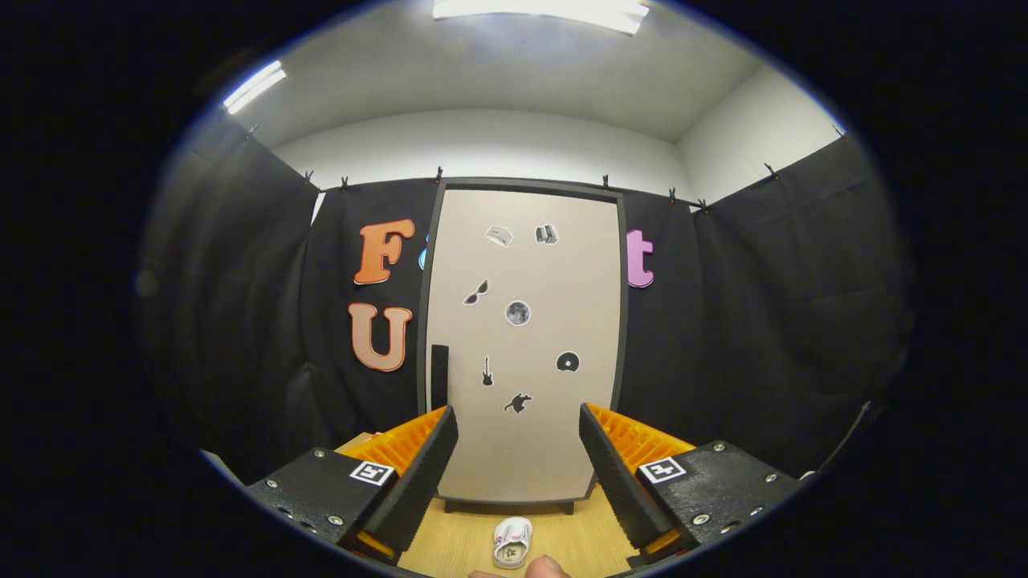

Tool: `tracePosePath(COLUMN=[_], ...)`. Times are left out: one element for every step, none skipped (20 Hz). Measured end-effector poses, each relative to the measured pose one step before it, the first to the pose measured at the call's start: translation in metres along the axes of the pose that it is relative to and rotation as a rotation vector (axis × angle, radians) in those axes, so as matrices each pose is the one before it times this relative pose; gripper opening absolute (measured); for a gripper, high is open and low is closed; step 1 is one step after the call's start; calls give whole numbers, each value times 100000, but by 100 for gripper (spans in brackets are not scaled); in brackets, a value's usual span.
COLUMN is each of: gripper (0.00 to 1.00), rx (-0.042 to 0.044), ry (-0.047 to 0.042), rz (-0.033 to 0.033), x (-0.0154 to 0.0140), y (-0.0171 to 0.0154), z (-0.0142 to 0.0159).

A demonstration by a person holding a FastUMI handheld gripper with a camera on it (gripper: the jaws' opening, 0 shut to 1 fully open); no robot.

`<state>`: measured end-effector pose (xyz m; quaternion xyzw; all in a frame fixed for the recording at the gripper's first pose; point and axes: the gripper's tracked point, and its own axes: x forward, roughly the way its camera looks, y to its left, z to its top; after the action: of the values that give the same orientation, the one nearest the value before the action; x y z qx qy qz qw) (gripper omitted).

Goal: Open the shoe cabinet door, grab the shoes and put them into the shoe cabinet, then close the shoe cabinet door.

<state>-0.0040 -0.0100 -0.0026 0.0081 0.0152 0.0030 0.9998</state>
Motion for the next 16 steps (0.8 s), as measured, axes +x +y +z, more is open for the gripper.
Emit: tracePosePath(gripper=[95,95,95,95,95,95,95,95,95,95,95,95,95,95,95,95], rx=[-493,-277,16,260,389,715,895,889,731,710,964,846,655,3,-928,-1723], ry=[604,519,366,29,100,-35,125,242,687,694,-208,-767,-1084,-1175,-654,897], rz=[-88,117,166,57,-220,-435,-38,43,181,441,338,64,-206,-419,-656,190], x=[99,119,79,181,143,237,318,408,420,620,634,518,602,556,726,537], y=[80,142,236,311,157,269,303,332,450,491,497,433,486,449,478,506], z=[-163,-107,-74,-44,-123,-40,-101,-157,-218,-245,-39,137,169,105,2,-264])
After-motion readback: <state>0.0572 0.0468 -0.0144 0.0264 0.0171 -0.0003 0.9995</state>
